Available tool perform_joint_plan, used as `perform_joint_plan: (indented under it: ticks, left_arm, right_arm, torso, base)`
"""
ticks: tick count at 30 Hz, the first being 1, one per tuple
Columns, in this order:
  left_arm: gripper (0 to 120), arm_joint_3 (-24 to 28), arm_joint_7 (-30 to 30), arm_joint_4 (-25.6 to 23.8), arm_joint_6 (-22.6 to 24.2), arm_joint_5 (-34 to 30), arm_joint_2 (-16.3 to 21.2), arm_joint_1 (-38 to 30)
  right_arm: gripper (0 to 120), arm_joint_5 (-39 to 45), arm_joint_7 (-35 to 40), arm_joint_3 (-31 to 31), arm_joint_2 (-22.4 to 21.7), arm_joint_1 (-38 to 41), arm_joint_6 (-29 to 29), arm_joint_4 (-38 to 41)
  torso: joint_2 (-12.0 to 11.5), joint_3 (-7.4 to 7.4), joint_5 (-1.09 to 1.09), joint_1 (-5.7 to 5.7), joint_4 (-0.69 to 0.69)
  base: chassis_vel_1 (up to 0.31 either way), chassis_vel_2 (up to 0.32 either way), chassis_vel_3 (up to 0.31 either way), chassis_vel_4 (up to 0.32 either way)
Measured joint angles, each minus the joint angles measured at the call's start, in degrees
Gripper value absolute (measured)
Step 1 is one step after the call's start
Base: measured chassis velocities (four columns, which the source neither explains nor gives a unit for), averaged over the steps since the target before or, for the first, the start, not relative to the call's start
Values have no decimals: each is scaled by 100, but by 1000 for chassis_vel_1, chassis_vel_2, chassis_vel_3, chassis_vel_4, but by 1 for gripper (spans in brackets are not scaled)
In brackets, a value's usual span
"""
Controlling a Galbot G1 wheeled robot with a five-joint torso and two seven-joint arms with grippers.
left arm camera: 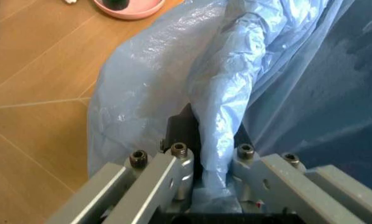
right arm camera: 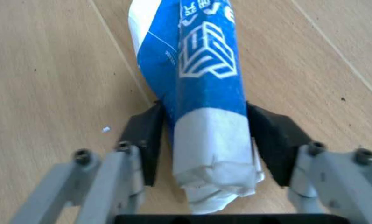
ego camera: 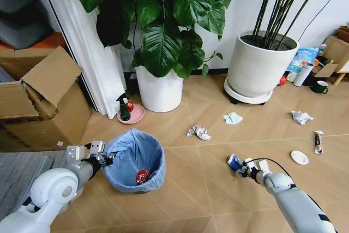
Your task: Pick up the trash bin and place the garbage on the floor into it.
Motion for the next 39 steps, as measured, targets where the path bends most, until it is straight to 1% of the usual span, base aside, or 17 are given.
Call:
perform_joint_plan:
  ticks: [4,5,8,9,12,15,19,20,21,24,26,29,30,33,35,36,39]
  left_arm:
    - [2,9,-1,-1,0,7,-22,18]
    - [2,9,-1,-1,0,7,-22,18]
    - [2,9,1,-8,0,7,-7,24]
    - [2,9,1,-8,0,7,-7,24]
    - [2,-3,12,-25,0,6,18,26]
    - [2,-10,20,-45,0,3,29,33]
    - [2,-16,26,-63,0,2,32,49]
    - [2,-16,29,-66,0,2,32,51]
    - [2,-16,29,-66,0,2,32,51]
    - [2,15,33,-68,0,3,32,45]
    - [2,36,35,-69,0,3,32,32]
    - [2,89,34,-69,0,16,28,-17]
    - [2,89,34,-69,0,16,28,-17]
    - [2,145,35,-69,0,16,33,-86]
    - [2,169,29,-60,0,10,33,-131]
    - [2,169,29,-60,0,10,33,-131]
    - [2,199,23,-36,0,9,5,-152]
  right_arm:
    - [27,6,118,10,26,-31,6,36]
    - [27,6,118,10,26,-31,6,36]
    - [17,3,198,73,14,-104,5,130]
    - [17,3,198,73,14,-104,5,130]
    - [7,77,280,211,-3,-198,25,268]
    - [3,201,327,318,-44,-274,29,460]
    - [1,405,330,470,-228,-414,-11,905]
    - [1,543,328,513,-311,-477,-45,1164]
    - [1,543,328,513,-311,-477,-45,1164]
    - [1,903,319,583,-508,-549,-57,1941]
    - [1,1031,320,578,-580,-537,-67,2259]
    - [1,1403,377,441,-720,-387,-201,2971]
    - [1,1403,377,441,-720,-387,-201,2971]
    - [1,1796,522,112,-784,-59,-400,3659]
    - [1,2159,636,-246,-820,331,-622,4273]
    - [1,2159,636,-246,-820,331,-622,4273]
    - [1,2538,776,-956,-858,962,-812,4947]
  torso:
    - [0,1,4,0,3]
    - [0,1,4,0,3]
    - [-1,3,5,1,3]
    - [-1,3,5,1,3]
    - [-3,4,5,1,-2]
    - [-3,3,7,1,-2]
    - [-3,3,0,1,0]
    - [-3,3,2,1,-1]
    - [-3,3,2,1,-1]
    - [-2,2,0,1,-1]
    - [-2,2,2,1,-1]
    - [-2,2,-1,1,0]
    - [-2,2,-1,1,0]
    - [-3,2,5,1,0]
    - [-2,2,-1,1,0]
    - [-2,2,-1,1,0]
    - [-2,2,-2,1,3]
  base:
    - [0,0,0,0]
    - [0,0,0,0]
    - [0,0,0,0]
    - [0,0,0,0]
    - [0,0,0,0]
    - [0,0,0,0]
    - [0,0,0,0]
    - [0,0,0,0]
    - [0,0,0,0]
    - [0,0,0,0]
    - [0,0,0,0]
    - [0,0,0,0]
    - [0,0,0,0]
    - [0,0,0,0]
    - [0,0,0,0]
    - [0,0,0,0]
    - [0,0,0,0]
